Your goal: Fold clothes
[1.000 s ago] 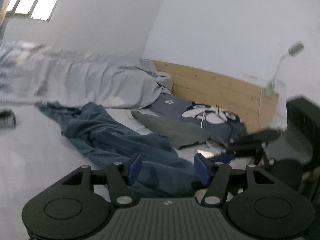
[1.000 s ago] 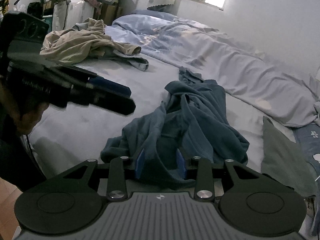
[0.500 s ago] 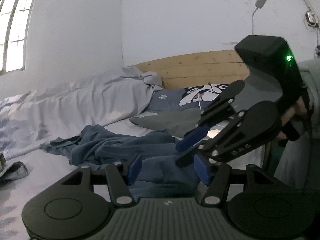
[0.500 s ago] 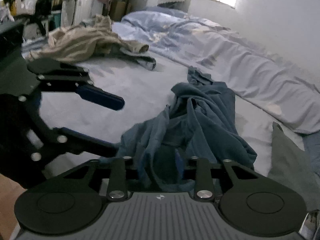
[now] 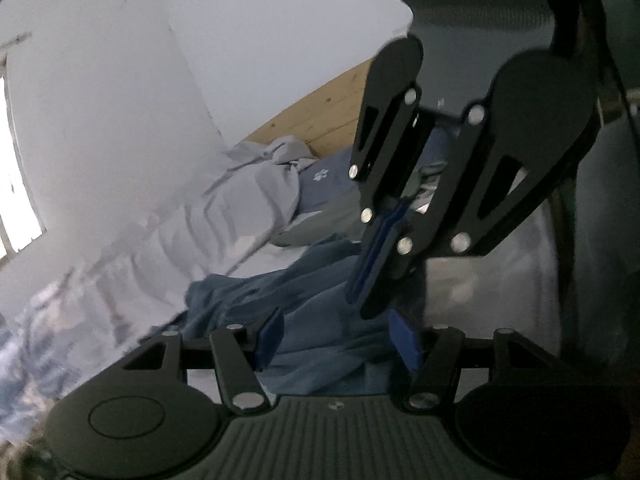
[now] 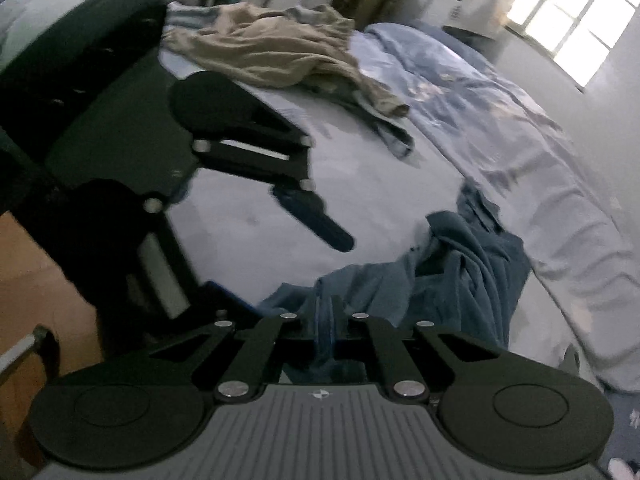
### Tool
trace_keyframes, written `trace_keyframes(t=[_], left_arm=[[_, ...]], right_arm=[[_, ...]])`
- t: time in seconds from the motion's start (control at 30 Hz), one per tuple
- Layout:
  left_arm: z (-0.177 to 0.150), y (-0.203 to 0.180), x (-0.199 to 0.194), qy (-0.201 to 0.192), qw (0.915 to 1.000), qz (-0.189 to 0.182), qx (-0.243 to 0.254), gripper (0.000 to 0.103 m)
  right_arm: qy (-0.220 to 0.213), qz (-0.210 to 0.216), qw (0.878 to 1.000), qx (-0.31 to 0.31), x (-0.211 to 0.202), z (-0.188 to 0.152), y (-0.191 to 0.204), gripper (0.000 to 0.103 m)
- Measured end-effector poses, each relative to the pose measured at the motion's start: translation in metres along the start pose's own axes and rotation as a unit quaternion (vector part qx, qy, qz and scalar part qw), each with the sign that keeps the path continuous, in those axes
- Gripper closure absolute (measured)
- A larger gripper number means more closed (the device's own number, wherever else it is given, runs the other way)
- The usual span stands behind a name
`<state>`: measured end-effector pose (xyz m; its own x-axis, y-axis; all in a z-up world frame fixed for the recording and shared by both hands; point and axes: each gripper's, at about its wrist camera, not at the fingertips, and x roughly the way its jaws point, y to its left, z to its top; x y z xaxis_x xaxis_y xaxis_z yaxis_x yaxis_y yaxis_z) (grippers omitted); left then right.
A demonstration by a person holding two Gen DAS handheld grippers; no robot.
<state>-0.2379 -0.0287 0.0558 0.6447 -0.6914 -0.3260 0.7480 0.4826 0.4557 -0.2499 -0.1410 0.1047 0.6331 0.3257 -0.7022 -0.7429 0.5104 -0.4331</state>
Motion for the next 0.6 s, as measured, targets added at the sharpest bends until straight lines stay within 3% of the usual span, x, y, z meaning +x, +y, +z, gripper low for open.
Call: trace_keyframes(t=[0.13,0.2,0.33,0.37,0.53,0.6], left_arm=[[0.000,-0.006,0.005,0.005,0.9998,0.001,0.019,0.044],[-0.001,-0.010,0.006,0.008,0.9996,0.000,0.028,0.044],[-0.002,-0.010,0.007,0.014,0.9994,0.003,0.030,0.044],[-0.002,-0.010,0.007,0.014,0.9994,0.004,0.030,0.044],[-0.002,-0.010,0.008,0.012,0.9994,0.002,0.033,0.044],[-0.002,-0.011,0.008,0.012,0.9992,0.003,0.037,0.044]], right_arm=[[0.004,-0.006,1.000,0.027,0.000,-0.001,-0.006,0.098],[0.000,-0.017,0.996,0.086,-0.002,-0.002,-0.018,0.098],[0.010,-0.035,0.981,0.190,0.001,-0.007,-0.036,0.067],[0.013,-0.036,0.977,0.209,0.003,-0.009,-0.039,0.066],[0.031,-0.037,0.968,0.245,0.015,-0.015,-0.046,0.069],[0.048,-0.045,0.968,0.241,0.022,-0.017,-0.046,0.082]])
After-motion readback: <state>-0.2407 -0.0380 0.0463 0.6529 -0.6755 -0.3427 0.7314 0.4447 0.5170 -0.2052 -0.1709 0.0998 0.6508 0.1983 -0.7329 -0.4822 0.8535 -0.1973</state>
